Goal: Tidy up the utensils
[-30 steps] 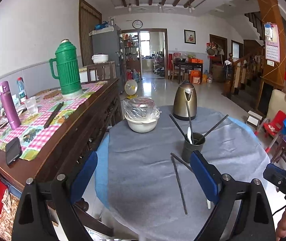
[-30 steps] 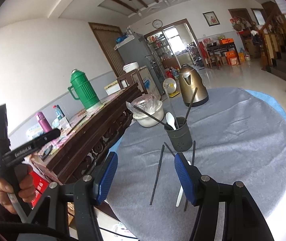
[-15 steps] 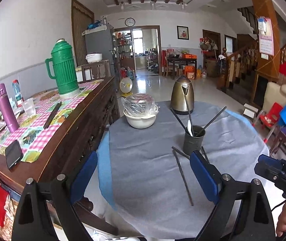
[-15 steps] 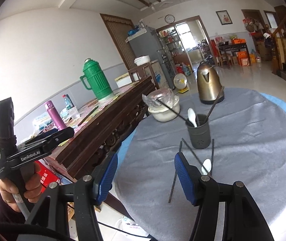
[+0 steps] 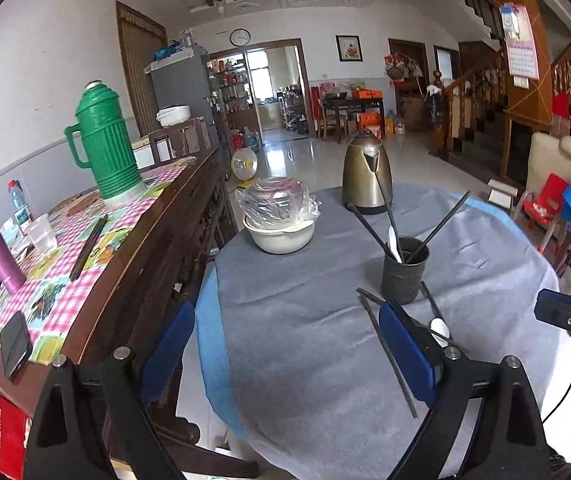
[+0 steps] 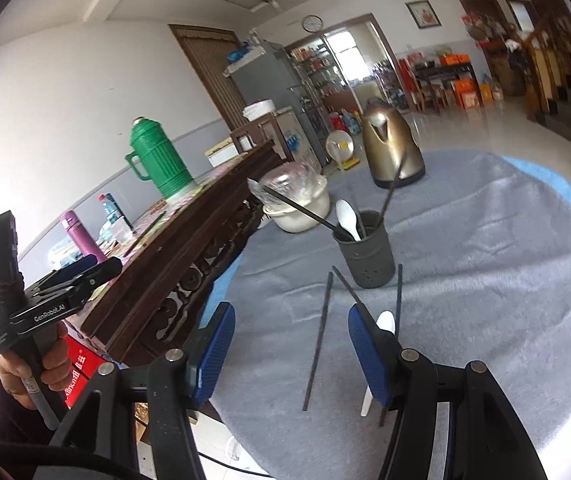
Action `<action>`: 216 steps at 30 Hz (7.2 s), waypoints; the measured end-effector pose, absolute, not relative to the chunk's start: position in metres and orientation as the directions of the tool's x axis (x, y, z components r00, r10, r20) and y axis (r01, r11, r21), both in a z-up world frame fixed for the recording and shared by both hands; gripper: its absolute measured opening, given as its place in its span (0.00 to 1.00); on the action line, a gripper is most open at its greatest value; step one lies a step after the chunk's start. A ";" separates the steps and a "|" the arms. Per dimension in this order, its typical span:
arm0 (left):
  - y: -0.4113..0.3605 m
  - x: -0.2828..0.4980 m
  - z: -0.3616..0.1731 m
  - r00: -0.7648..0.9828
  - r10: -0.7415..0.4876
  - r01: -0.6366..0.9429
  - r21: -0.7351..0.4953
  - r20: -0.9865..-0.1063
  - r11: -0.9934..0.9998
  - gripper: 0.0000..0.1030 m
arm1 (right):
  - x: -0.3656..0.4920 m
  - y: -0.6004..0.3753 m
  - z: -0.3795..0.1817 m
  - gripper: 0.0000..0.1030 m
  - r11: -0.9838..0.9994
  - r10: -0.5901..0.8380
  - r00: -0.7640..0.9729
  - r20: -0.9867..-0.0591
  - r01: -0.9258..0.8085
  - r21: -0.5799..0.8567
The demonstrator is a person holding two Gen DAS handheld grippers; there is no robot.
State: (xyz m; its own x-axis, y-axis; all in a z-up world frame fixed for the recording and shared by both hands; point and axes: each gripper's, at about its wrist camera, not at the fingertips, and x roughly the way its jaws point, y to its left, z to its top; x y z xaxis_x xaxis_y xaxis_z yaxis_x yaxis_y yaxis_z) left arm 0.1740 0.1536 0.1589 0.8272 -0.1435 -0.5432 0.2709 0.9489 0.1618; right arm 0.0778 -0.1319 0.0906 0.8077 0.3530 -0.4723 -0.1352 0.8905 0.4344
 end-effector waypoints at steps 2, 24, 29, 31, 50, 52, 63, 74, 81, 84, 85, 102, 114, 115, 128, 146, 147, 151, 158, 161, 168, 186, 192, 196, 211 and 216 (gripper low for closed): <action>0.148 0.187 0.157 0.819 -0.152 0.275 0.146 -0.553 0.950 0.91 | 0.088 -0.138 0.085 0.61 0.894 0.343 0.804 -0.485 -0.120 0.432; 0.078 0.285 0.038 0.588 -0.159 0.256 -0.004 -0.793 0.967 0.91 | 0.197 -0.186 0.007 0.40 0.880 0.361 0.645 -0.674 0.003 0.475; 0.063 0.298 0.025 0.567 -0.150 0.282 0.019 -0.810 0.959 0.90 | 0.220 -0.191 -0.009 0.38 0.899 0.331 0.612 -0.718 0.029 0.438; 0.055 0.304 0.020 0.566 -0.146 0.296 0.035 -0.811 0.955 0.90 | 0.230 -0.196 -0.018 0.35 0.901 0.321 0.593 -0.738 0.049 0.432; 0.038 0.366 -0.028 0.480 -0.171 0.300 -0.023 -0.860 0.954 0.76 | 0.294 -0.174 -0.062 0.15 0.923 0.281 0.466 -0.839 0.108 0.369; 0.035 0.371 -0.031 0.472 -0.181 0.304 -0.034 -0.863 0.952 0.76 | 0.296 -0.175 -0.064 0.14 0.926 0.269 0.455 -0.849 0.120 0.358; 0.039 0.390 -0.056 0.416 -0.237 0.294 -0.117 -0.878 0.949 0.17 | 0.300 -0.179 -0.074 0.06 0.926 0.280 0.439 -0.854 0.113 0.361; 0.050 0.353 -0.024 0.533 -0.246 0.275 -0.110 -0.809 0.955 0.05 | 0.259 -0.220 -0.052 0.06 0.884 0.309 0.528 -0.791 0.148 0.444; 0.039 0.317 0.019 0.643 -0.183 0.258 -0.015 -0.743 0.966 0.05 | 0.229 -0.230 -0.037 0.06 0.867 0.326 0.592 -0.737 0.123 0.483; 0.036 0.302 0.031 0.677 -0.162 0.254 0.021 -0.718 0.967 0.05 | 0.226 -0.221 -0.033 0.06 0.863 0.331 0.615 -0.716 0.110 0.493; 0.035 0.298 0.036 0.684 -0.161 0.254 0.025 -0.711 0.967 0.05 | 0.226 -0.220 -0.032 0.06 0.862 0.332 0.620 -0.711 0.107 0.496; 0.038 0.264 0.097 0.753 -0.224 0.266 -0.025 -0.619 0.964 0.05 | 0.198 -0.201 0.029 0.06 0.848 0.380 0.741 -0.553 -0.040 0.529; 0.052 0.273 0.158 0.800 -0.314 0.294 -0.121 -0.511 0.948 0.05 | 0.211 -0.184 0.085 0.06 0.883 0.344 0.830 -0.439 -0.126 0.453; 0.052 0.276 0.165 0.808 -0.324 0.300 -0.130 -0.493 0.945 0.05 | 0.214 -0.182 0.092 0.06 0.889 0.330 0.844 -0.422 -0.128 0.440; 0.033 0.319 0.200 0.900 -0.393 0.352 -0.217 -0.190 0.911 0.05 | 0.266 -0.176 0.156 0.06 0.954 0.089 0.977 -0.196 -0.027 0.299; 0.016 0.339 0.132 0.861 -0.386 0.344 -0.178 -0.332 0.922 0.28 | 0.306 -0.170 0.100 0.10 0.965 0.133 0.916 -0.379 -0.032 0.261; 0.019 0.331 0.134 0.866 -0.375 0.339 -0.164 -0.331 0.927 0.35 | 0.303 -0.171 0.100 0.11 0.963 0.141 0.908 -0.394 -0.034 0.266; 0.033 0.303 0.139 0.880 -0.350 0.319 -0.144 -0.322 0.937 0.53 | 0.276 -0.183 0.100 0.18 0.943 0.181 0.895 -0.409 -0.040 0.330; 0.073 0.233 0.157 0.899 -0.271 0.249 -0.108 -0.344 0.963 0.55 | 0.189 -0.206 0.102 0.31 0.906 0.196 0.911 -0.363 -0.026 0.422; 0.087 0.200 0.168 0.904 -0.251 0.238 -0.081 -0.346 0.968 0.56 | 0.158 -0.206 0.103 0.32 0.908 0.196 0.912 -0.361 -0.030 0.418; 0.094 0.146 0.199 0.930 -0.197 0.196 -0.036 -0.309 0.980 0.59 | 0.117 -0.214 0.103 0.32 0.883 0.245 0.903 -0.353 -0.058 0.465; 0.045 0.136 0.211 0.901 -0.198 0.203 -0.028 -0.387 0.979 0.60 | 0.086 -0.225 0.109 0.33 0.836 0.331 0.901 -0.280 -0.142 0.530; 0.033 0.119 0.212 0.897 -0.201 0.215 -0.007 -0.395 0.976 0.60 | 0.073 -0.238 0.109 0.33 0.819 0.333 0.904 -0.267 -0.138 0.557; 0.040 0.103 0.212 0.901 -0.194 0.209 -0.004 -0.388 0.978 0.60 | 0.069 -0.230 0.110 0.33 0.817 0.352 0.898 -0.265 -0.157 0.555; 0.069 0.106 0.207 0.896 -0.200 0.190 -0.065 -0.397 0.980 0.60 | 0.072 -0.181 0.116 0.33 0.846 0.391 0.875 -0.287 -0.219 0.485; 0.065 0.107 0.203 0.888 -0.209 0.200 -0.066 -0.410 0.978 0.60 | 0.072 -0.190 0.113 0.33 0.840 0.381 0.880 -0.285 -0.201 0.504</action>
